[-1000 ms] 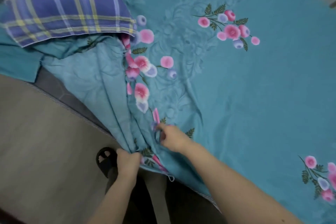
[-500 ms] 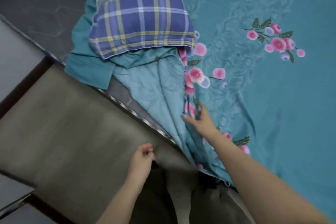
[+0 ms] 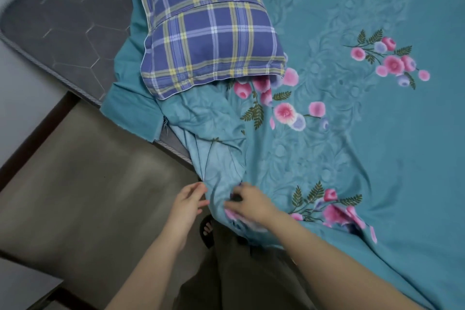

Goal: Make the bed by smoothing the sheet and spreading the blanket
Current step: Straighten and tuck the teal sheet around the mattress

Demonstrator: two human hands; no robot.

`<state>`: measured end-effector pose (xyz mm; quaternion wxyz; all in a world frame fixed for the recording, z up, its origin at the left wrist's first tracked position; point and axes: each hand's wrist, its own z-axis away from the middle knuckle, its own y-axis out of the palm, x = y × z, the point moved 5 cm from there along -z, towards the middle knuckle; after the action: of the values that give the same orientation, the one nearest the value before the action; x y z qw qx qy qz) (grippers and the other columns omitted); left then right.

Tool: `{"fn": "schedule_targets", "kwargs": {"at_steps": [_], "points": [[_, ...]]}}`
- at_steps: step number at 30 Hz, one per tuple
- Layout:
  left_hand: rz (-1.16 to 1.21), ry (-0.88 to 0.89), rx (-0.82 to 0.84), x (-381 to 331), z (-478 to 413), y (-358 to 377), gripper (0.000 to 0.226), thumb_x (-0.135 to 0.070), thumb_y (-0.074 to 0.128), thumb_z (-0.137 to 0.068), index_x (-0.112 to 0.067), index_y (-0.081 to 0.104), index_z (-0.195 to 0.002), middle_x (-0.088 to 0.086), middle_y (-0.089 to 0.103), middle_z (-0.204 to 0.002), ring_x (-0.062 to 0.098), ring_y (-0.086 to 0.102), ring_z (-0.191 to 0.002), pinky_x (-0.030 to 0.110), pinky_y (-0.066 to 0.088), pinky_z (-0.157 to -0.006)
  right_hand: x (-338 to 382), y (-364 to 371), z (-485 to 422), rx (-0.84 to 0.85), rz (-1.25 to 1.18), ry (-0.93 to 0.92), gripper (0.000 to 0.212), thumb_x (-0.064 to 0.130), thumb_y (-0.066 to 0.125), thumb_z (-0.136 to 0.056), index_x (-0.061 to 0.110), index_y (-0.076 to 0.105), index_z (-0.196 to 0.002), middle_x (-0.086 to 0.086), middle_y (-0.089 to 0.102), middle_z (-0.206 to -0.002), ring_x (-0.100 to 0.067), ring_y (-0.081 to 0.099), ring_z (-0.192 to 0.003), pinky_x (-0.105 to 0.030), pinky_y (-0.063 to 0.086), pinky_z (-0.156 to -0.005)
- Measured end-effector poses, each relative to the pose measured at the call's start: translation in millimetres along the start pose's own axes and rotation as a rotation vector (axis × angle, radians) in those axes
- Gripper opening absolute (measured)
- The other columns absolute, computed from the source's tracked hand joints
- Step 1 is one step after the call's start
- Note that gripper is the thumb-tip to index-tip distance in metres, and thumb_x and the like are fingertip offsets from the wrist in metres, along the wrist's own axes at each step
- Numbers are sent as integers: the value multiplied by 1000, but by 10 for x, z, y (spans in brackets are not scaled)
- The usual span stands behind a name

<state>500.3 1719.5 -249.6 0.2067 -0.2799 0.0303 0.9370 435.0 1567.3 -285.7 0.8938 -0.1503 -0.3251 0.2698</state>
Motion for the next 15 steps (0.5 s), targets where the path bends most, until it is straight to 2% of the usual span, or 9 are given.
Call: {"fn": "schedule_targets", "kwargs": {"at_steps": [2,4,7,9,10,12,14,15], "points": [[-7,6,-8,-88,-61,-76,27,-32,51,-97,-17,57,-119,-1,67,-114,18,66,-97,36,45,-92,-45,-247,-141,-213,-138,84,38,44,67,-85,13,63,-106,-7,57,-109,-21,56,-99,-26,40,-83],[-10,9,-18,-207,-126,-169,30,-33,51,-97,-17,56,-122,-1,66,-115,18,66,-98,34,47,-90,-47,-461,-282,-307,-292,164,58,43,70,-82,12,52,-128,-8,52,-125,-22,53,-115,-27,39,-95],[-8,3,-32,-439,-298,-333,31,-35,50,-97,-17,57,-122,-2,66,-116,17,66,-98,30,49,-84,104,-694,-548,-289,-659,148,88,36,78,-77,17,29,-148,-2,42,-142,-18,43,-131,-28,36,-107],[19,-23,-29,-613,-477,-454,37,-40,49,-97,-16,56,-124,-3,66,-116,17,66,-100,32,49,-86,288,-802,-736,-230,-810,131,95,29,79,-77,20,20,-151,2,40,-145,-17,41,-134,-34,35,-112],[37,-36,-21,-707,-588,-512,42,-44,47,-96,-16,54,-127,-3,66,-118,18,65,-103,33,48,-88,378,-842,-829,-215,-846,125,91,22,79,-78,19,23,-150,1,43,-143,-18,44,-132,-38,37,-112],[93,-71,-1,-908,-814,-612,57,-55,40,-94,-16,48,-136,-1,61,-127,18,61,-111,36,44,-95,613,-883,-997,-147,-818,99,61,7,72,-81,11,45,-136,-11,58,-131,-28,56,-120,-45,46,-103],[226,-133,-9,-1122,-1028,-712,75,-64,33,-90,-11,39,-142,7,52,-139,22,54,-121,39,39,-102,922,-783,-1087,85,-580,16,36,2,70,-81,2,59,-116,-20,65,-116,-27,64,-103,-40,52,-92],[305,-161,-20,-1232,-1130,-767,83,-69,32,-88,-8,36,-144,10,49,-142,25,51,-125,40,38,-104,1067,-684,-1104,245,-441,-44,33,9,71,-81,2,61,-112,-16,67,-114,-23,64,-99,-33,52,-86]]}}
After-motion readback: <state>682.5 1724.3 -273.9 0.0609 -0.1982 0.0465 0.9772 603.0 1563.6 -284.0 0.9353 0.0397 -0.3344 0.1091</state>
